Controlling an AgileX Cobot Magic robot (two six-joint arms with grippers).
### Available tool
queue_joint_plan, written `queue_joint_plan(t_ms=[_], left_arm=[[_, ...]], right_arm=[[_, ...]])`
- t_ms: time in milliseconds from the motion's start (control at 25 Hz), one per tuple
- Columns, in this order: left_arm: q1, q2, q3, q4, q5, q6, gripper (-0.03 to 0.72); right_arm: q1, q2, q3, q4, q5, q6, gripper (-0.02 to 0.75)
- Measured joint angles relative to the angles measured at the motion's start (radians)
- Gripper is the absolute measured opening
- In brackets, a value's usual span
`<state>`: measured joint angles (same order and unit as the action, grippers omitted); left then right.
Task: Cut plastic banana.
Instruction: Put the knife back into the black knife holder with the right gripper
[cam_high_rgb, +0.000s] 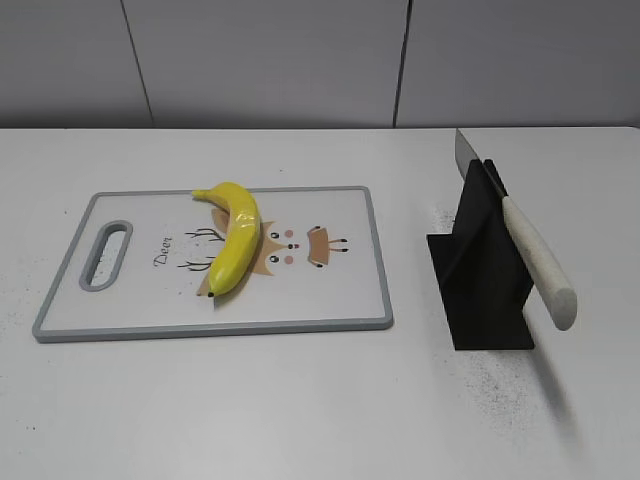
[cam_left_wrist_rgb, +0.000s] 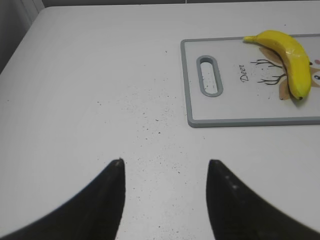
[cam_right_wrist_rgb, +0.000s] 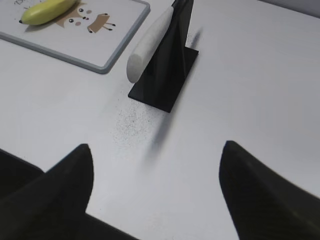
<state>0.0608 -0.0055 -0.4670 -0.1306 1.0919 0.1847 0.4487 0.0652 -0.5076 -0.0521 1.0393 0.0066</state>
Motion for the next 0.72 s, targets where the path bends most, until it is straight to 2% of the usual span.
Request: queue_joint_plan(t_ms=[200, 720], left_arm=[[0.0, 0.0, 0.0, 0.0, 0.0, 0.0, 0.49], [0.0, 0.0, 0.0, -0.001, 0.0, 0.0, 0.49]], right_arm=[[-0.055, -0.064, 0.003, 0.001, -0.001, 0.0, 0.593], [-0.302, -0.072, 0.004, 0.002, 0.0, -0.007, 0.592]])
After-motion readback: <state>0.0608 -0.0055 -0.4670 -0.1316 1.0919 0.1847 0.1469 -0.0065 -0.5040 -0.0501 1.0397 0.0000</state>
